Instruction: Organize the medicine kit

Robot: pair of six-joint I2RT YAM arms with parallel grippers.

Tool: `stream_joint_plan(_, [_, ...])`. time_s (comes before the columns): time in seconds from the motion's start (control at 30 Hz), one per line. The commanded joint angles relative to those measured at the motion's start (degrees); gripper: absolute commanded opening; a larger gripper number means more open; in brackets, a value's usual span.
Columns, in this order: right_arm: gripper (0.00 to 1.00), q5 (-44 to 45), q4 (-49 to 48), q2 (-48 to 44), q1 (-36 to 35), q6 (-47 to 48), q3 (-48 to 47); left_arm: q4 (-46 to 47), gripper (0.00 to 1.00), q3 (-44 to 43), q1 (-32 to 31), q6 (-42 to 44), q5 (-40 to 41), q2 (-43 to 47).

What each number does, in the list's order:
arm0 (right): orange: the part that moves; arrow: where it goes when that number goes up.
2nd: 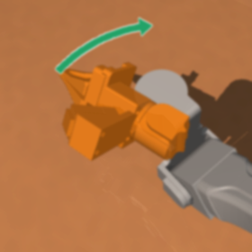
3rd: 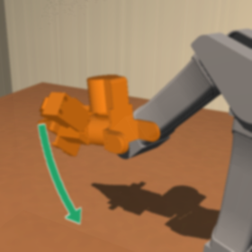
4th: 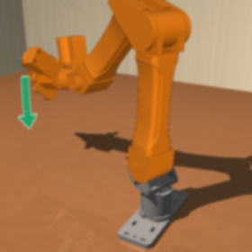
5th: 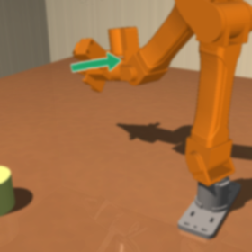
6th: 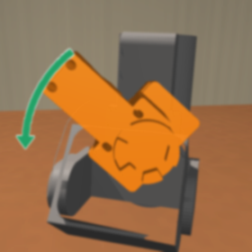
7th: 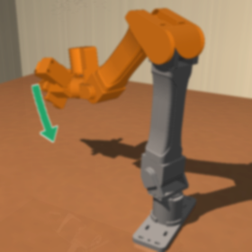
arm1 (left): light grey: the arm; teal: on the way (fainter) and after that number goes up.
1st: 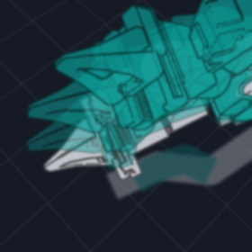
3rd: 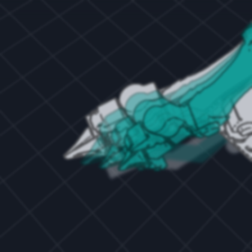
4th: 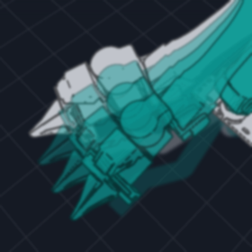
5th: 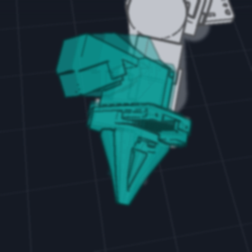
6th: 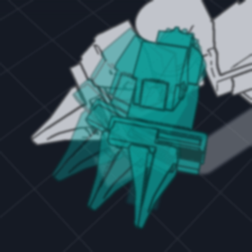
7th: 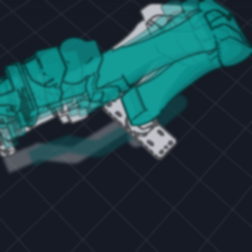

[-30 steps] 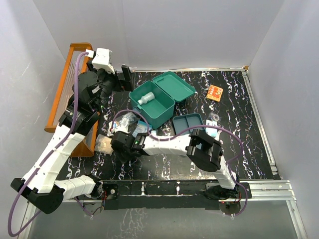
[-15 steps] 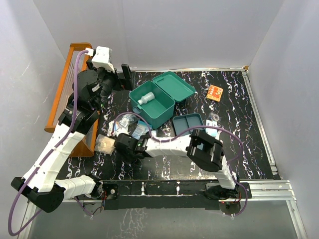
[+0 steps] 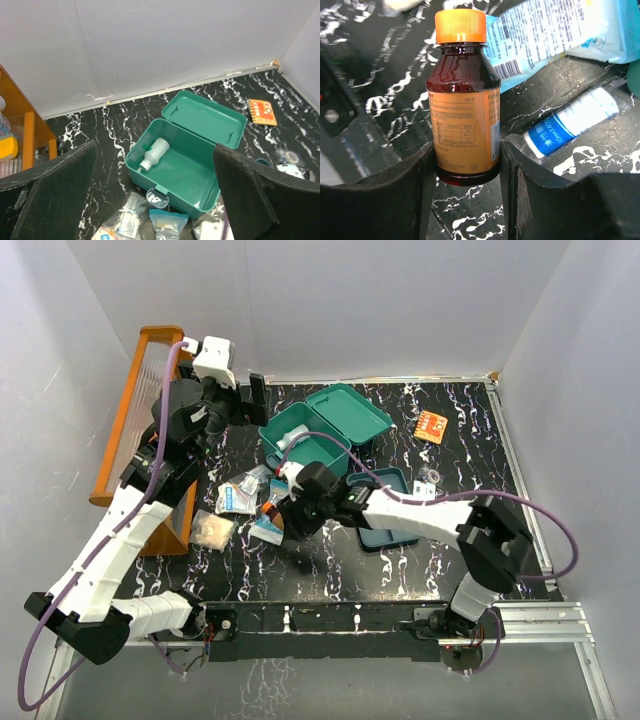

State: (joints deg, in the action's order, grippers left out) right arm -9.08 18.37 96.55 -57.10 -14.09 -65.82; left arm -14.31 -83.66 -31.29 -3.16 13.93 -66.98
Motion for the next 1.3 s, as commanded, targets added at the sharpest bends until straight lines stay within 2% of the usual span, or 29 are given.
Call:
stream_joint_plan(0.0, [0.34,-12.7,-7.5,-7.6,2.4,0.8,2.3,1.8,0.99,2.9,0.2,7.5,-3.9,1.8])
stream_joint_plan(0.17, [0.33,-17.6,-6.6,-12.8,7.9,-2.2,4.8,-0.1,0.99,10.7,0.2,23.5,-13.0,3.3])
stream_joint_plan(0.33, [0.33,-20.8,-5.8,-16.4,12.5,-4.5,7.3,1.9,0.99,15.8,0.2,27.9,-11.8,5.9])
stream_joint_plan(0.6, [0.33,-25.4,-4.3,-20.7,17.2,-7.3,8.9,1.3,0.99,20.9,0.2,33.7,-21.9,8.3])
stream_joint_plan(0.7, [0.33,-27.4,-3.4,-21.6,18.6,-7.8,8.9,0.7,0.93,24.1,0.1,39.0,-28.1,10.1])
stream_joint_plan(0.83, [0.34,-29.1,0.9,-21.4,20.6,-7.1,7.7,-0.1,0.92,29.2,-1.5,45.2,-32.0,13.4])
stream_joint_plan(0.97, [0.34,-31.2,5.9,-20.2,21.8,-5.8,5.8,-2.6,0.93,30.3,-5.7,48.6,-35.3,14.9])
stream_joint_plan(1.1, [0.34,-34.3,7.7,-19.5,22.0,-4.7,4.4,-5.6,0.92,30.7,-12.5,52.9,-33.6,14.4])
stream_joint_plan(1.27, [0.34,-37.5,8.4,-19.0,22.0,-3.7,4.1,-5.5,0.92,32.5,-16.4,56.0,-32.8,13.9])
